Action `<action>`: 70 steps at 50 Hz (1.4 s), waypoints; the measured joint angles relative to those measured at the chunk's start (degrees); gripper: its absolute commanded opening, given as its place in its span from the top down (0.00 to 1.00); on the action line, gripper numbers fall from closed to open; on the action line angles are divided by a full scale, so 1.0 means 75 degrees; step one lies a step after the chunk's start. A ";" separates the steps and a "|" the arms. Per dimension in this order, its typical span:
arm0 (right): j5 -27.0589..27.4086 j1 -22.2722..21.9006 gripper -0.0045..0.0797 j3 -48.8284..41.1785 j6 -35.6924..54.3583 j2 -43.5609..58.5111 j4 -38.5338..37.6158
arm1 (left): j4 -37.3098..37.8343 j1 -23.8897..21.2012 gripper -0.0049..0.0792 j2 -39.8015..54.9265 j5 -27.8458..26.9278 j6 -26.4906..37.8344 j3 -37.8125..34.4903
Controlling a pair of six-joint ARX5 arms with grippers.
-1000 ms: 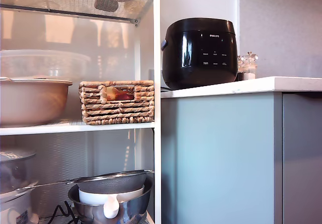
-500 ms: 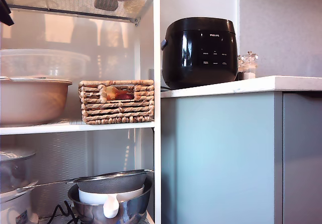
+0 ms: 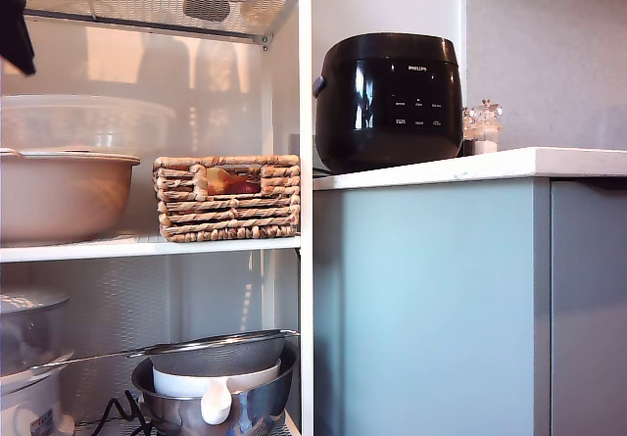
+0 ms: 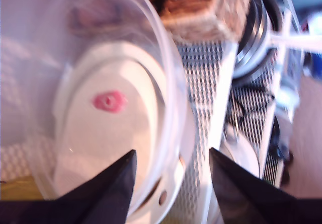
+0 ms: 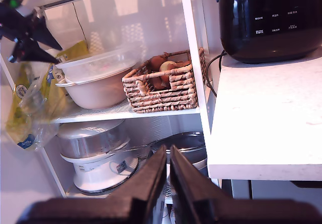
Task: Pick up the plastic microwave lid from the shelf, then place it on the counter next to you
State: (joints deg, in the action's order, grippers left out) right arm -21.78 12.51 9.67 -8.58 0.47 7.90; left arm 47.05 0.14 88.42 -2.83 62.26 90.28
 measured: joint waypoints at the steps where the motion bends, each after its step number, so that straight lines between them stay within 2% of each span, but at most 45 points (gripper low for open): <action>1: 0.0000 0.0000 0.96 0.0000 0.0000 0.0000 0.0000 | -0.0003 0.0000 0.46 0.0047 0.0050 0.0050 0.0003; 27: 0.0000 0.0000 0.96 0.0000 0.0000 0.0000 0.0000 | -0.0921 0.0000 0.46 0.0734 0.0251 0.0557 0.0006; 42: 0.0000 0.0000 0.96 0.0000 0.0000 0.0000 0.0000 | -0.1096 0.0000 0.46 0.1148 0.0251 0.0714 0.0006; 49: 0.0000 0.0000 0.96 0.0000 -0.0003 0.0000 0.0000 | -0.1378 0.0000 0.49 0.1364 0.0259 0.0784 0.0006; 54: 0.0000 0.0000 0.96 0.0000 -0.0003 0.0000 0.0000 | -0.1510 0.0017 0.57 0.1399 0.0259 0.0848 0.0006; 63: 0.0000 0.0000 0.96 0.0000 -0.0003 0.0000 0.0000 | -0.1515 0.0087 0.86 0.1399 0.0259 0.0930 0.0006; 70: 0.0000 0.0000 0.96 0.0000 0.0000 0.0000 0.0000 | -0.1512 0.0146 0.96 0.1399 0.0221 0.0959 0.0006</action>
State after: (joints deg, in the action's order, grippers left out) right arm -21.78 12.51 9.67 -8.58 0.47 7.90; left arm 35.70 1.23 98.91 -1.17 69.45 90.32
